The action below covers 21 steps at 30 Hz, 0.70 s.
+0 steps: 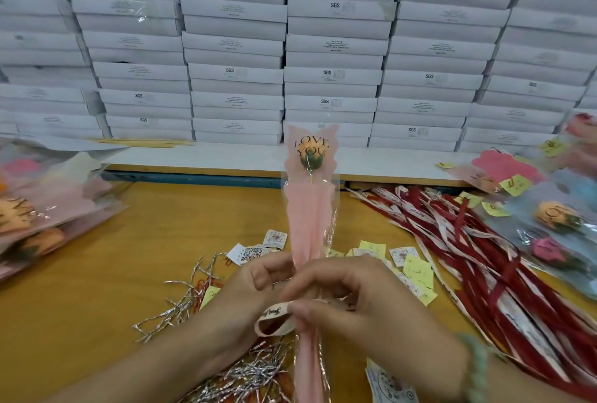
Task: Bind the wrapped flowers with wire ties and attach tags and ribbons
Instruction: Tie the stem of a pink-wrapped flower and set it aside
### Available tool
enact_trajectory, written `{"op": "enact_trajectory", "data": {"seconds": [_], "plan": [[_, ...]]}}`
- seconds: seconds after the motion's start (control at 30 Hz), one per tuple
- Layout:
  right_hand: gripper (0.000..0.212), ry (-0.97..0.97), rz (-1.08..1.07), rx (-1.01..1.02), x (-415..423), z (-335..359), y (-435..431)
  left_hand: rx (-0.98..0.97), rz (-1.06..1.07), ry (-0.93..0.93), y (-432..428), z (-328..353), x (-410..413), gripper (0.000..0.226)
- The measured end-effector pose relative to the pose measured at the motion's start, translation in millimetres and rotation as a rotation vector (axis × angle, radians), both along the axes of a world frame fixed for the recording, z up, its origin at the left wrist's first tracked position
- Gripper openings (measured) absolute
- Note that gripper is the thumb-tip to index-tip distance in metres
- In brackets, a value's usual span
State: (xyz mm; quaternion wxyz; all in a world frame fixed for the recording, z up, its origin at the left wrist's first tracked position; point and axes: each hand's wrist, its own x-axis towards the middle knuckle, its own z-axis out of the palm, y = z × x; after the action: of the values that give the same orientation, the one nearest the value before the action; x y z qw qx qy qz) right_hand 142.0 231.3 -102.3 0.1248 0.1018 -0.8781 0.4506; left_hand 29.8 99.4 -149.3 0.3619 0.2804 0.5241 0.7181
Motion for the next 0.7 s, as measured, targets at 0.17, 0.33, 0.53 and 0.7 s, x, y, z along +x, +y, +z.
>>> {"op": "enact_trajectory", "data": {"seconds": [0.17, 0.33, 0.53, 0.7], "plan": [[0.008, -0.014, -0.135, -0.099, -2, -9, 7, 0.023, -0.002, 0.018, 0, 0, 0, 0.038], [0.013, 0.074, -0.195, -0.386, -4, 2, 18, 0.053, -0.029, -0.034, -2, -4, -2, 0.039], [0.02, 0.038, -0.491, -0.307, -16, -5, 50, 0.091, -0.005, -0.003, -4, 2, -4, 0.048], [0.017, -0.083, -0.34, -0.207, -17, -12, 43, 0.11, -0.001, 0.069, -8, 17, -3, 0.043]]}}
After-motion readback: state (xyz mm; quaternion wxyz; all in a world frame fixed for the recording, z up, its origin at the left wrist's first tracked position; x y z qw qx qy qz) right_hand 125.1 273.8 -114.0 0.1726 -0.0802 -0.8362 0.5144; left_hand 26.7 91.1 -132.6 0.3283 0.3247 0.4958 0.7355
